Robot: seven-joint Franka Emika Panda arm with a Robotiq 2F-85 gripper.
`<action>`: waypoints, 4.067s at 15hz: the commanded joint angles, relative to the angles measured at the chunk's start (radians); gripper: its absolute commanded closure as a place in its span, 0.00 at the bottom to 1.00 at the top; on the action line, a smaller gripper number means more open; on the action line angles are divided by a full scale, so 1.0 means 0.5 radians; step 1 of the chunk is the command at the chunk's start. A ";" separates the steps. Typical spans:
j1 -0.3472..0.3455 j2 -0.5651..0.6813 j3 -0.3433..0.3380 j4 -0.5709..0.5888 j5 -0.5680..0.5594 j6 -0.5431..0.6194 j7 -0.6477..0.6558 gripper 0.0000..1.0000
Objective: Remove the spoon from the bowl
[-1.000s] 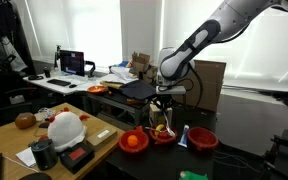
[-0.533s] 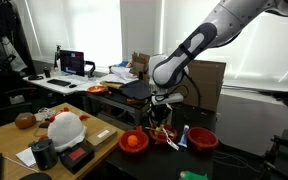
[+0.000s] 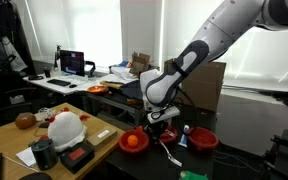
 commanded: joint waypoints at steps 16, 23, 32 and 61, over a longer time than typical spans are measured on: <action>0.031 0.667 0.010 0.820 0.028 -0.516 -0.139 0.98; 0.007 0.760 0.007 0.942 0.091 -0.557 -0.070 0.98; -0.022 0.789 -0.014 0.961 0.091 -0.584 -0.085 0.61; -0.568 -1.033 0.082 -0.517 0.078 -0.562 -1.253 0.00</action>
